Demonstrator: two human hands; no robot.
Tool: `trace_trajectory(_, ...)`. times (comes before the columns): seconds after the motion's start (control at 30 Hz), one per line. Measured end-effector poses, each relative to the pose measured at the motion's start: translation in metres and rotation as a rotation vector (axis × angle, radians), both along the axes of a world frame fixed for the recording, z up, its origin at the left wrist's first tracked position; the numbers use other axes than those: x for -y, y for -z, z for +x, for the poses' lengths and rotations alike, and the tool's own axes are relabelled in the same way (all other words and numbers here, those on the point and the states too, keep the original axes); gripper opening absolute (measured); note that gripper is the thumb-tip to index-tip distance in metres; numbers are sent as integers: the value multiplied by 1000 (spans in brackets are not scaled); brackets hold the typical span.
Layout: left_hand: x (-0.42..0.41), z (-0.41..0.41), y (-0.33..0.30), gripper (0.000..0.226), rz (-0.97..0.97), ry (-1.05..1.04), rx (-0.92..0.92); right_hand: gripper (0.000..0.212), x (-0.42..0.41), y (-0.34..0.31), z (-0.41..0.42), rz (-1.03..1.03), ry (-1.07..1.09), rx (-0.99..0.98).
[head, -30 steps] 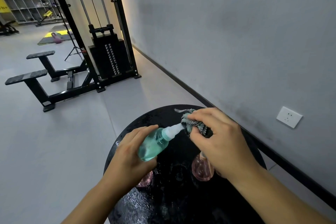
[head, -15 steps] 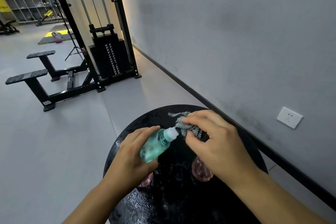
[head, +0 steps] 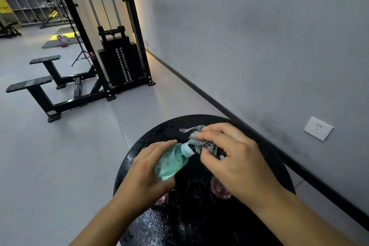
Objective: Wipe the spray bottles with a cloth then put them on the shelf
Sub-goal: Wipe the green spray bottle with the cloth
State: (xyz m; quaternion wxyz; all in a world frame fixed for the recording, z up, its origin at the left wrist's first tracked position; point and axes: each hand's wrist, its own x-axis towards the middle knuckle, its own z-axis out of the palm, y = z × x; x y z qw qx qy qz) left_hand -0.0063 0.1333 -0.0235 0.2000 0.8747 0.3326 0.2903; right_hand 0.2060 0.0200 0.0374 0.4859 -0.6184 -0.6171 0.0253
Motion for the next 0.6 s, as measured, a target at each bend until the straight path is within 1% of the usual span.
trace_trajectory(0.1, 1, 0, -1, 91, -14, -8, -2, 32, -3, 0, 8, 1, 51, -38)
trace_trajectory(0.23, 2, 0, -6, 87, -22, -27, 6, 30, -8, 3, 30, -55, 150, -112)
trace_trajectory(0.37, 1, 0, -3, 95, -77, -35, 7, 29, -9, 7, 35, -84, 192, -172)
trace_trajectory(0.47, 3, -1, -4, 94, -198, -81, 139, 29, -10, 6, 37, -72, 212, -189)
trace_trajectory(0.6, 3, 2, -12, 76, -468, -152, 349, 29, -10, 8, 36, -63, 221, -184)
